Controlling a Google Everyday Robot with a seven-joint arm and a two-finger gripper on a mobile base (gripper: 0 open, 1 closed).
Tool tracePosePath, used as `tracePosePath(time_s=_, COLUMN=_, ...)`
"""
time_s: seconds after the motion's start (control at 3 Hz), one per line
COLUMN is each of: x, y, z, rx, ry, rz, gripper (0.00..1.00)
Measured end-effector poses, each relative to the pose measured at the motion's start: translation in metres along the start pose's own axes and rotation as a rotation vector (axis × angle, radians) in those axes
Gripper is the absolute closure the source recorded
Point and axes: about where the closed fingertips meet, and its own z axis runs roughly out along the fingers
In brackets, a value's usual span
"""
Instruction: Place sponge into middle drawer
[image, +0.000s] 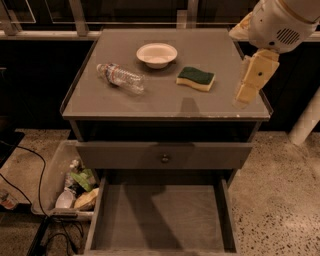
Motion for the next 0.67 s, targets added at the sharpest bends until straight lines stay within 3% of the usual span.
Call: tracePosePath(time_s=0.67, x=0.003, y=-0.04, z=0.039, rx=-0.023, ry=-0.092, rz=0.011, gripper=0.0)
